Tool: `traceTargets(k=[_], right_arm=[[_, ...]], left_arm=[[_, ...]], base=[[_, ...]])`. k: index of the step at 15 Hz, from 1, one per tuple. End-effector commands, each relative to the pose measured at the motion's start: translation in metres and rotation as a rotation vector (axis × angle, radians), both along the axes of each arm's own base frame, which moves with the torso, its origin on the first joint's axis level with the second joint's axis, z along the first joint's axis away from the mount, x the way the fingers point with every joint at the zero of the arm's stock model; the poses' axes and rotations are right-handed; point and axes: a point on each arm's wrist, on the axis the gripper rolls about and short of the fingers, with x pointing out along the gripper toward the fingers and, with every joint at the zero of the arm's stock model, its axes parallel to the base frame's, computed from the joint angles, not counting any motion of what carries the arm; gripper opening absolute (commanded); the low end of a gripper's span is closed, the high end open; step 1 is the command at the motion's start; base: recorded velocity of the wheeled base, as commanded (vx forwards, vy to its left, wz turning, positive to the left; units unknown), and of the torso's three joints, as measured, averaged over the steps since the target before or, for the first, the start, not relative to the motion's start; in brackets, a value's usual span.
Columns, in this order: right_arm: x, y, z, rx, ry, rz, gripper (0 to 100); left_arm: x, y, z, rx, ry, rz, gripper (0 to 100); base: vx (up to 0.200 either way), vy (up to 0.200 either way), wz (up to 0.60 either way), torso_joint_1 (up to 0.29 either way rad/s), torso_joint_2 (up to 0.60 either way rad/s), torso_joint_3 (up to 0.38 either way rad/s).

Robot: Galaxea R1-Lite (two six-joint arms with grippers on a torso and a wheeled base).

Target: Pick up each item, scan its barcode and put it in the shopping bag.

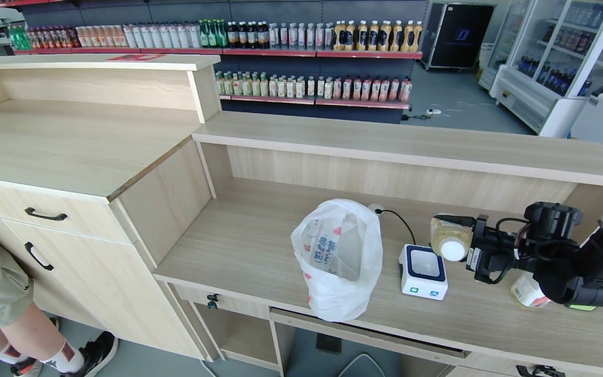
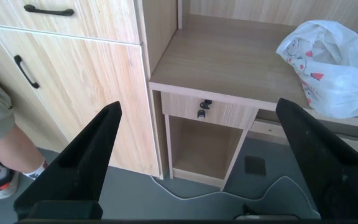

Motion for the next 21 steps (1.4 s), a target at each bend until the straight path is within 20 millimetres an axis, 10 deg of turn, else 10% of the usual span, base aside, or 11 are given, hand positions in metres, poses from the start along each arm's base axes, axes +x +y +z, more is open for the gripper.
traceTargets(k=[1, 21], right_arm=[[0.006, 0.000, -0.013, -0.001, 0.017, 0.003, 0], [0.029, 0.022, -0.047, 0.023, 0.072, 0.063, 0]], left_arm=[[0.000, 0.000, 0.000, 0.000, 0.000, 0.000, 100], [0.000, 0.000, 0.000, 0.000, 0.000, 0.000, 100]], base=[[0.000, 0.000, 0.00, 0.000, 0.00, 0.000], [0.000, 0.000, 0.00, 0.000, 0.00, 0.000]])
